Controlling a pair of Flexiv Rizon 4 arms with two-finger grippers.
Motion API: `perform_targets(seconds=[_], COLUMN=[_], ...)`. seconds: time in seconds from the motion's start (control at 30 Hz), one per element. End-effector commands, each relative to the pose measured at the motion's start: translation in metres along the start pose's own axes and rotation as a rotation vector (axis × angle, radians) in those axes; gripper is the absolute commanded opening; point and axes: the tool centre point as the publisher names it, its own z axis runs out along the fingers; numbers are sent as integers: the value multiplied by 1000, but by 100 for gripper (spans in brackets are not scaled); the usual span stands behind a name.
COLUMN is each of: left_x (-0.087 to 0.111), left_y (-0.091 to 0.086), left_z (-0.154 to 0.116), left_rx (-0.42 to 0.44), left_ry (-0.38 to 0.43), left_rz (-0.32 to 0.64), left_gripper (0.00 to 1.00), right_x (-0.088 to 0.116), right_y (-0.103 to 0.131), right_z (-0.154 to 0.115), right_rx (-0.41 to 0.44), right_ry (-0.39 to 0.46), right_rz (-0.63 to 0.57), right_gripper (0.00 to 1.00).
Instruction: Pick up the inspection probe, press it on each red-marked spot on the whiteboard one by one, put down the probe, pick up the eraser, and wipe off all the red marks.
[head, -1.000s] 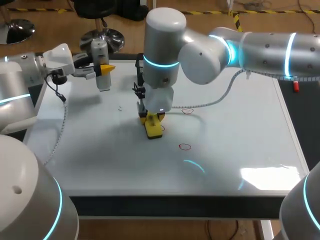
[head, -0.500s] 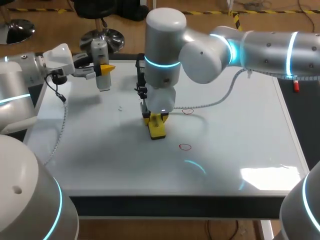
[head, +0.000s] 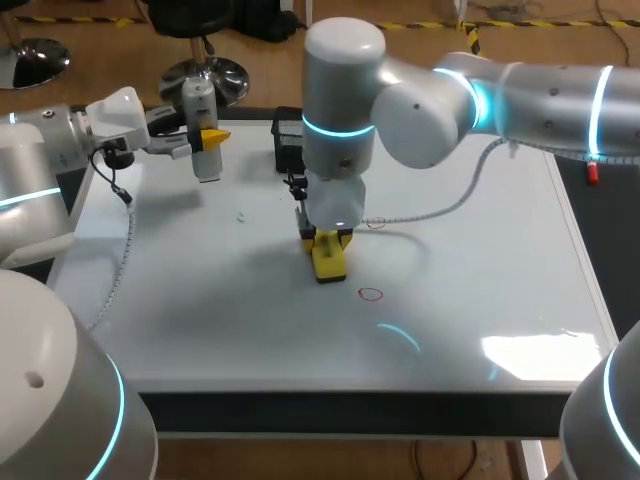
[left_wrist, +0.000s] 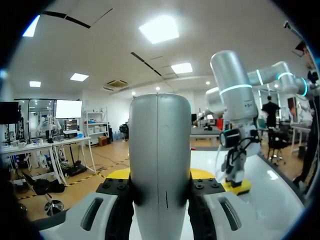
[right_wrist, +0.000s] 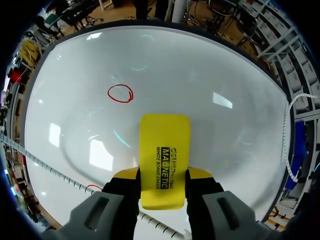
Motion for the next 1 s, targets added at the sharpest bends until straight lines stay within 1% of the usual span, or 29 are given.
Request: perform_targets(seconds=[0.03, 0.4, 0.67, 0.77, 0.87, 0.9, 0.93, 0.97, 1.0], left_x=[1, 1, 1, 1, 1, 1, 1, 1, 1], left_y=[-1, -1, -1, -1, -1, -1, -1, -1, -1], left_z=[0, 0, 0, 0, 0, 0, 0, 0, 0], left_rx=[0, 0, 0, 0, 0, 0, 0, 0, 0], left_ry=[-2, -2, -2, -2, -2, -2, -2, -2, -2], left_rz=[2, 2, 2, 2, 2, 2, 2, 2, 2], left_gripper=[0, 0, 0, 0, 0, 0, 0, 0, 0], right_x=[11, 18, 23, 22, 20, 19, 18, 16, 13], right_y=[2, 6, 3, 1, -2, -3, -4, -4, -6], right_z=[31, 32, 22, 9, -9, -16, -23, -30, -38], right_rx=[0, -8, 6, 31, 46, 45, 47, 48, 60], right_ry=[-5, 3, 14, 10, 5, -29, -45, -38, -59], right_rz=[4, 6, 10, 11, 8, 7, 15, 12, 2], right_gripper=[0, 0, 0, 0, 0, 0, 0, 0, 0])
